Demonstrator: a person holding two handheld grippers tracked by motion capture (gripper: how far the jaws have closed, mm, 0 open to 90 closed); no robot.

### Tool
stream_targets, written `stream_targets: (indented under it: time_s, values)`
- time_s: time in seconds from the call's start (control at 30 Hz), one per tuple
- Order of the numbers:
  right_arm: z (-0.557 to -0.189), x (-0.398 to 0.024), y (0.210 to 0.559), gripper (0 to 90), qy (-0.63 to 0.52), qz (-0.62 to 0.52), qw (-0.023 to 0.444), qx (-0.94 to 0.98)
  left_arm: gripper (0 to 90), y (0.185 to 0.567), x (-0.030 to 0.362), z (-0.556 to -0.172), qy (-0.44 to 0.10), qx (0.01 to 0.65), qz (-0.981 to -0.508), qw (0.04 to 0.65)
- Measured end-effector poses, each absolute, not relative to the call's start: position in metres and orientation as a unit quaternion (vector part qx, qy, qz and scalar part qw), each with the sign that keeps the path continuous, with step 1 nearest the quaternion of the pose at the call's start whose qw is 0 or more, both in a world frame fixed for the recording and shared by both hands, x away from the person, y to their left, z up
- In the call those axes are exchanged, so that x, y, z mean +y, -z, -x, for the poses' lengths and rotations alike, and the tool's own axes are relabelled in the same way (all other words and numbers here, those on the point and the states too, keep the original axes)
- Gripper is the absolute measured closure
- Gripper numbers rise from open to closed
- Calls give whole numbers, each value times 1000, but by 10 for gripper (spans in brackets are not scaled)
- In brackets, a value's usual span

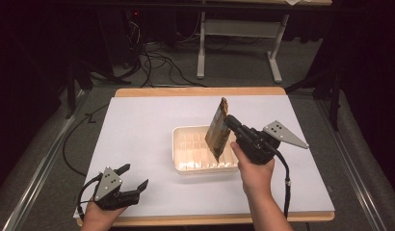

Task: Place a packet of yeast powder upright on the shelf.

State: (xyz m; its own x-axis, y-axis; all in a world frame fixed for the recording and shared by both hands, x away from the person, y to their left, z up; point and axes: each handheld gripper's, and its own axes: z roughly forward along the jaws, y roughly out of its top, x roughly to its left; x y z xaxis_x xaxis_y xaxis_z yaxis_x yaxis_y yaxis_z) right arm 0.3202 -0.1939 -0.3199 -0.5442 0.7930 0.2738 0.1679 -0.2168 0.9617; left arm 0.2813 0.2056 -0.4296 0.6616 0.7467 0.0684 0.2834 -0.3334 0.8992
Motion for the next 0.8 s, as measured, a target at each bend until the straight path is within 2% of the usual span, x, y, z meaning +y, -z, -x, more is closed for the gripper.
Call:
stream_targets:
  time_s: [0.8]
  values:
    - [-338, -141, 335, 900, -656, -424, 248, 573, 209, 430, 205, -280, -245, 328, -780, 472]
